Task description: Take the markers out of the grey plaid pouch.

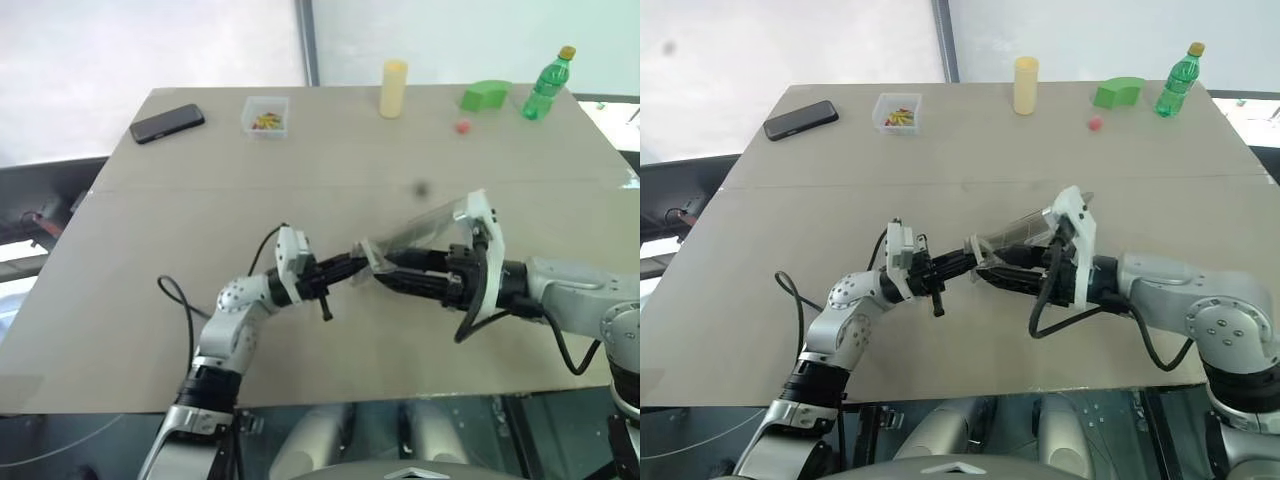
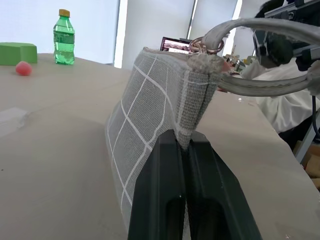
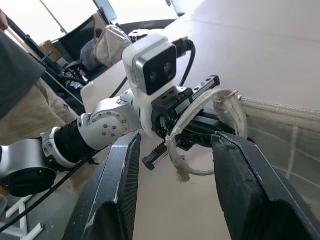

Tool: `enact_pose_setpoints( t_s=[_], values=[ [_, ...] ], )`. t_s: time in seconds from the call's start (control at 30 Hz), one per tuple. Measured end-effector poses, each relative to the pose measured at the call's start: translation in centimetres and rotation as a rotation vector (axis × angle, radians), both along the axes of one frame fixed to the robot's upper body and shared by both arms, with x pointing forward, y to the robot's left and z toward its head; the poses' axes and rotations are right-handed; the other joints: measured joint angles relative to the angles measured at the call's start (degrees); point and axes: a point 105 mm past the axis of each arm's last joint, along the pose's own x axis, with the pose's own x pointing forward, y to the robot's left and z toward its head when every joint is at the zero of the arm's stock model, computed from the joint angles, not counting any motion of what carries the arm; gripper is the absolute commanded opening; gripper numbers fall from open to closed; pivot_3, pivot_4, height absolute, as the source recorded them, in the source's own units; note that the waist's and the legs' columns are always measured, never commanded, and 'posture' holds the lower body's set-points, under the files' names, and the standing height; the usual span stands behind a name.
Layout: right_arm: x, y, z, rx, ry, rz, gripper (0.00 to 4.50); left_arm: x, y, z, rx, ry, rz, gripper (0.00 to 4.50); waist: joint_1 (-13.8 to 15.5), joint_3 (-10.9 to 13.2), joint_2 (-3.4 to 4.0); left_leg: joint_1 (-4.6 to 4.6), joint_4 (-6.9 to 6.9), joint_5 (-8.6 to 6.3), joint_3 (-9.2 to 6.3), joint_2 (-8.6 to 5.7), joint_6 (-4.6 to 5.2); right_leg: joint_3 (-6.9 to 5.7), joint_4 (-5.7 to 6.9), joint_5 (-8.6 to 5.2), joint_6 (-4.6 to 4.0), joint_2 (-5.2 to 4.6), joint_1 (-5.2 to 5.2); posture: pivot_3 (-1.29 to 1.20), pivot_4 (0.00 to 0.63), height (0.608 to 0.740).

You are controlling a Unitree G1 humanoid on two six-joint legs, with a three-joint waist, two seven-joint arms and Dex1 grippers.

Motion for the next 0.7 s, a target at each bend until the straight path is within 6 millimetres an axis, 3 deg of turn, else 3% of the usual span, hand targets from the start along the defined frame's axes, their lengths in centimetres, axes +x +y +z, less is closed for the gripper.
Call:
enact_pose_setpoints(
  t_s=[0.1, 0.27, 0.4, 0.47, 0.7],
  values=[
    [0.0, 0.8, -0.4, 0.009, 0.028, 0.014, 2.26, -0.1, -0.1, 0.0, 0.001, -0.002, -0.001, 0.0, 0.0, 0.0, 0.0, -0.01, 0.0, 0.0, 0.0, 0.0, 0.0, 0.01, 0.0, 0.0, 0.0, 0.0, -0.01, 0.0, 0.15, 0.74],
    [-0.1, 1.5, -0.5, 0.007, 0.034, 0.038, 0.04, -0.1, -0.2, 0.0, -0.002, -0.004, -0.002, 0.0, 0.1, 0.0, 0.0, -0.01, 0.0, 0.0, -0.01, -0.01, 0.0, -0.01, -0.01, 0.0, 0.0, 0.0, -0.01, 0.0, 0.15, 0.74],
    [0.0, 1.4, -0.6, -0.004, 0.033, 0.032, 0.04, -0.2, -0.2, 0.0, -0.005, -0.003, -0.003, 0.0, 0.1, 0.0, 0.0, -0.01, 0.0, 0.0, 0.0, -0.01, 0.0, 0.0, 0.0, 0.0, 0.0, 0.0, 0.0, 0.0, 0.15, 0.74],
    [0.4, 0.3, -0.4, -0.024, 0.015, -0.007, 0.04, -0.2, -0.3, 0.1, -0.007, -0.006, -0.002, 0.0, 0.2, 0.0, 0.01, -0.02, 0.0, 0.0, 0.0, -0.02, 0.0, -0.01, -0.01, 0.0, 0.0, -0.01, 0.0, 0.0, 0.15, 0.74],
    [4.4, -6.9, 1.3, -0.086, -0.097, -0.352, 0.04, -0.7, -0.8, 1.2, -0.009, -0.018, -0.004, 0.0, 0.3, 0.0, 0.01, -0.03, -0.01, 0.0, 0.0, -0.03, 0.01, -0.02, -0.03, 0.0, 0.01, -0.01, 0.0, 0.0, 0.15, 0.74]
  ],
)
